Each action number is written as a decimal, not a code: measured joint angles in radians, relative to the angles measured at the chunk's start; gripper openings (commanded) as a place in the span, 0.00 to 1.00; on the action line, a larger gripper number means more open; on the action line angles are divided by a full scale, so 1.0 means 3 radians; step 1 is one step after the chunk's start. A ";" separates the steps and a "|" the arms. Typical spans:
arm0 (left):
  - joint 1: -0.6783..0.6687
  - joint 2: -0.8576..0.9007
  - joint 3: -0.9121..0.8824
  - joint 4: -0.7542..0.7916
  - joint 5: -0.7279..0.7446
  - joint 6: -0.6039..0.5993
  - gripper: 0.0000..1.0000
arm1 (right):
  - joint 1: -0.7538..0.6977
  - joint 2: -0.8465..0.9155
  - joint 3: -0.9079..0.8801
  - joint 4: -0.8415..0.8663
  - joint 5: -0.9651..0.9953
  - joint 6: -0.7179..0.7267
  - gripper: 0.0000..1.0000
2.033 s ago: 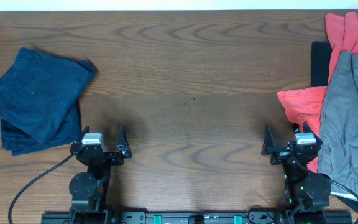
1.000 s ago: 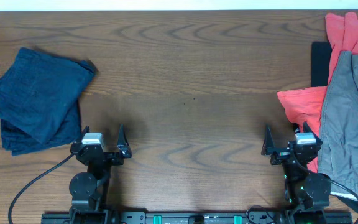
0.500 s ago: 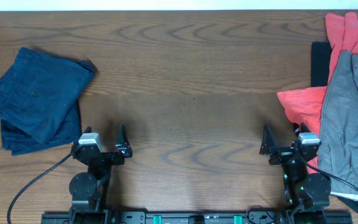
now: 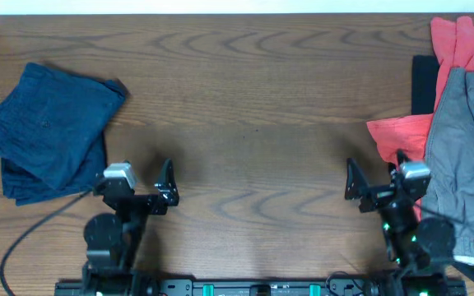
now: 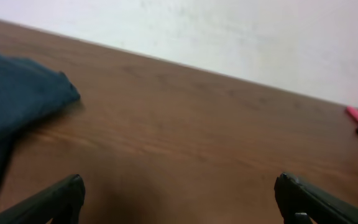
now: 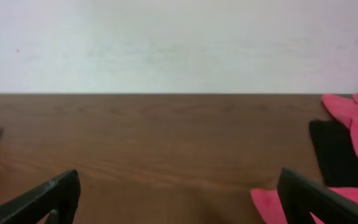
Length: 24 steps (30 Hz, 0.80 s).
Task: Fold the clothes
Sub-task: 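Reach the right gripper into the clothing pile and grasp the grey shorts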
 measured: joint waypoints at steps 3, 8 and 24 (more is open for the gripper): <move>0.0001 0.0430 0.0374 -0.0257 0.0020 0.0006 0.98 | 0.0000 0.0498 0.0398 -0.0212 0.0008 -0.0029 0.99; 0.0000 0.1134 0.1066 -0.0952 0.0045 0.0108 0.98 | 0.0000 0.1462 0.1128 -0.0773 0.0009 -0.0099 0.99; 0.0001 0.2186 0.2300 -0.2424 0.0069 0.0205 0.98 | -0.0305 0.3426 0.2359 -0.2244 0.0249 -0.0240 0.99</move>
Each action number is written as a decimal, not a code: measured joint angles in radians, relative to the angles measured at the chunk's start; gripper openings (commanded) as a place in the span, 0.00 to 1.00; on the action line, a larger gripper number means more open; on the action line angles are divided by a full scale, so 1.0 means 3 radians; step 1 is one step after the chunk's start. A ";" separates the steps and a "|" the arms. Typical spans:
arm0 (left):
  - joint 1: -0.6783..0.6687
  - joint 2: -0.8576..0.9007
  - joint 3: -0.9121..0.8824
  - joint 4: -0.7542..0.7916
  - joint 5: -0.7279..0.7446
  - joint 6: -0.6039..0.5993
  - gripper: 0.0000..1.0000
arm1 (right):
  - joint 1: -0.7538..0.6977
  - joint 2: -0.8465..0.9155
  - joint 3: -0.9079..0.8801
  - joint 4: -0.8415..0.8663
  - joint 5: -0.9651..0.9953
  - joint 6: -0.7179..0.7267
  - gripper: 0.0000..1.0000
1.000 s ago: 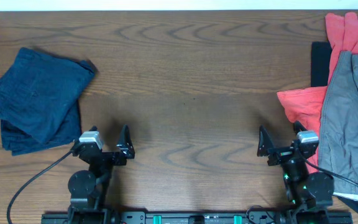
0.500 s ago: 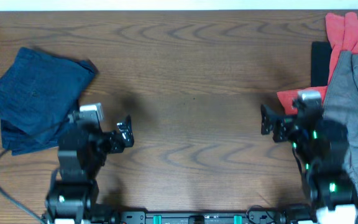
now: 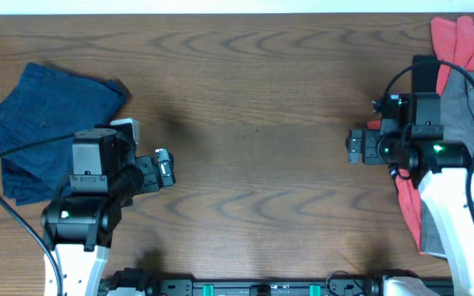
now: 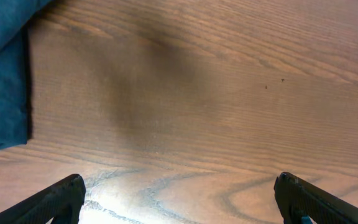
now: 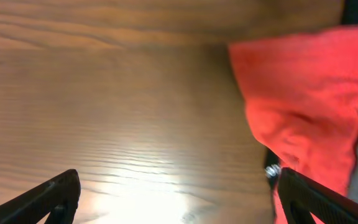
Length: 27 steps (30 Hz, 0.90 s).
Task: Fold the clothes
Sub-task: 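Reach the right gripper into the clothing pile and grasp the grey shorts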
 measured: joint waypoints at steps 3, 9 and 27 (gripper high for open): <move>0.0000 0.0004 0.0000 -0.0008 0.0000 0.0001 0.98 | -0.0144 0.0123 0.0000 0.0061 0.0395 0.0123 0.99; 0.0000 0.0004 0.0000 -0.0009 0.0000 0.0000 0.98 | -0.0609 0.0548 0.0000 0.0314 0.1091 0.0571 0.98; 0.0000 0.0009 0.0000 -0.0009 0.0000 0.0000 0.98 | -0.1106 0.1605 0.0001 0.0946 0.1349 0.0946 0.71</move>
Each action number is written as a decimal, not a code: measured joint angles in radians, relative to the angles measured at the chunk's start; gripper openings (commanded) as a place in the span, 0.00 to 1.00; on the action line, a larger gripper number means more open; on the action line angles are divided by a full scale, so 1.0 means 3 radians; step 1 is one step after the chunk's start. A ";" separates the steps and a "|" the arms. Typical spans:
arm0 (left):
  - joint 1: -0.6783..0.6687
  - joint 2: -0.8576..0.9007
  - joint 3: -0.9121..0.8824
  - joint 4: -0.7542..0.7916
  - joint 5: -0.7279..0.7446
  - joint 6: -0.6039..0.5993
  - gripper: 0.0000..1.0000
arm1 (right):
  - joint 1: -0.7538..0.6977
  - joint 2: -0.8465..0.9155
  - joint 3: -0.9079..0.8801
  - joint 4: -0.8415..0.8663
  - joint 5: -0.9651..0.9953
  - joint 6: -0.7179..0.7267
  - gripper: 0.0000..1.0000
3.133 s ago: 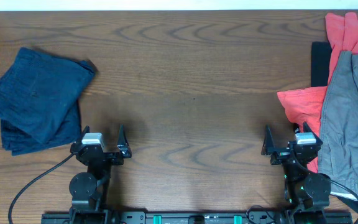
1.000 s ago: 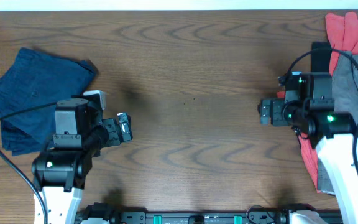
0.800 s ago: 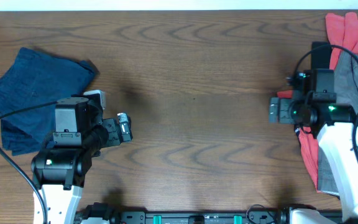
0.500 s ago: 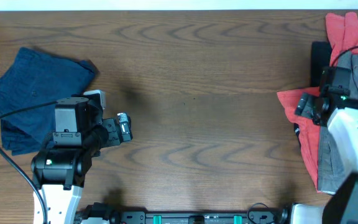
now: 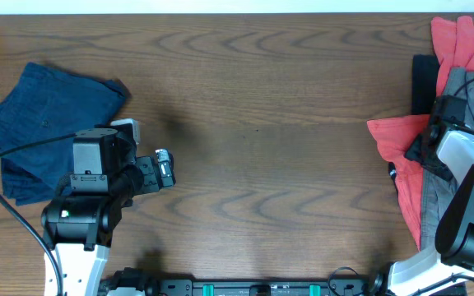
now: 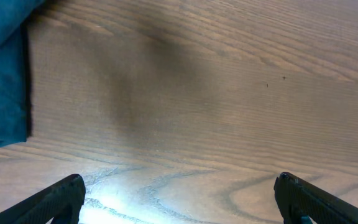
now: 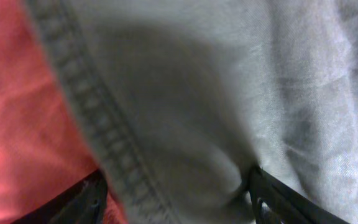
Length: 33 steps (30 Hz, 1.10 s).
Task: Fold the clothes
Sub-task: 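Reach the right gripper into the clothing pile and grasp the grey shorts, then pull the grey shorts with the right gripper onto the table center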
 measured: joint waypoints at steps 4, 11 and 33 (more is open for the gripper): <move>0.0000 0.0000 0.0000 -0.0003 0.0000 0.0000 0.98 | -0.0017 0.0001 0.0008 0.0051 0.0005 0.0024 0.72; 0.0000 0.0000 0.0000 -0.0008 0.0000 0.0000 0.98 | -0.0017 -0.0062 0.0080 0.0067 -0.0013 -0.0011 0.77; 0.0000 0.0000 0.0000 -0.0057 0.0000 0.0000 0.98 | -0.0020 -0.0018 0.0109 0.0042 -0.0118 -0.0090 0.43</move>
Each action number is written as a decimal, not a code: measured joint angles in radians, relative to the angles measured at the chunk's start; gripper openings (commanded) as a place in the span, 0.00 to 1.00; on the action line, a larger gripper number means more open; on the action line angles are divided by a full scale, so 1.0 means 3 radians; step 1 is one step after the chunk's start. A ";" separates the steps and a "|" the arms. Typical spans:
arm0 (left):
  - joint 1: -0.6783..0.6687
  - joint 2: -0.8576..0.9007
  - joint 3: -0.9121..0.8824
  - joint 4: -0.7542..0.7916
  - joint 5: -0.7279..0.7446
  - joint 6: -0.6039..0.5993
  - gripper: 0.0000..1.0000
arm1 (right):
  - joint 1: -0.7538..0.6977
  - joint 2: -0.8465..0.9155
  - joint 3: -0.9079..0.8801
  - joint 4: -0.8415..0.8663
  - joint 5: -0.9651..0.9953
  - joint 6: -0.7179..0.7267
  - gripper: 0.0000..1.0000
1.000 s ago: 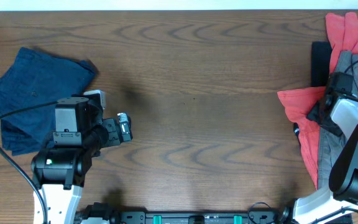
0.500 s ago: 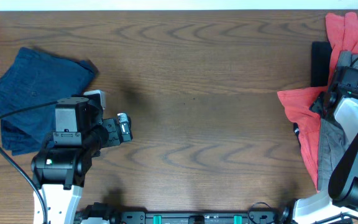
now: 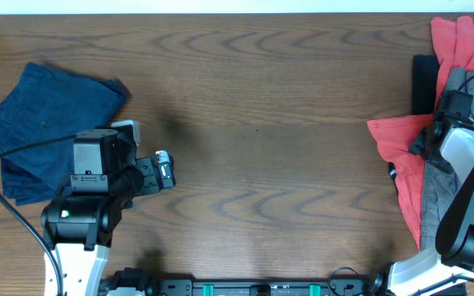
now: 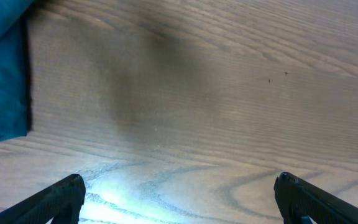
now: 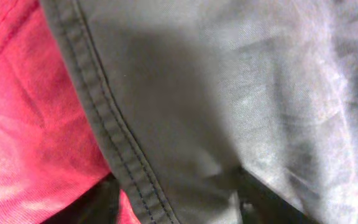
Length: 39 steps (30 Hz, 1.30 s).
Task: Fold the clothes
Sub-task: 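Pull the grey shorts with the right gripper onto the table center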
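Observation:
A folded dark blue garment (image 3: 48, 131) lies at the table's left; its edge (image 4: 2, 74) shows in the left wrist view. My left gripper (image 3: 164, 171) hangs open over bare wood (image 4: 179, 199), to the right of it. At the right edge a grey garment (image 3: 467, 189) lies heaped over a red one (image 3: 397, 136). My right gripper (image 3: 434, 136) is pressed down into that heap. Its fingers (image 5: 176, 199) are drawn in on the grey garment's (image 5: 229, 93) stitched hem, with the red cloth (image 5: 30, 124) just to the left.
A black item (image 3: 422, 82) lies at the far right beside the heap. More red cloth (image 3: 459, 37) reaches the far right corner. A cable (image 3: 23, 156) from the left arm crosses the blue garment. Bare wooden table (image 3: 262, 123) spans the middle.
My right gripper's fingers have drawn closer together on the grey hem, and the cloth has bunched between them. The left arm has stayed still.
Both arms first rested low at the front edge with grippers open. Then both were raised, the left beside the blue garment, the right over the red cloth's edge. The right gripper then sat open down on the grey garment and has now closed on its hem.

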 measured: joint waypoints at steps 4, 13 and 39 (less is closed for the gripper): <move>0.0000 0.0000 0.0000 -0.0003 0.0000 0.0000 0.98 | 0.0000 0.0000 0.0000 -0.0001 -0.0003 0.0006 0.23; 0.0000 0.0000 0.0000 -0.0003 0.0000 0.0000 0.98 | 0.0000 0.0000 0.0000 -0.0025 0.0003 0.0008 0.01; 0.0000 0.0000 0.0000 -0.0004 0.0000 0.0001 0.98 | 0.1181 -0.1001 0.0832 -0.1155 -0.1745 -0.0453 0.01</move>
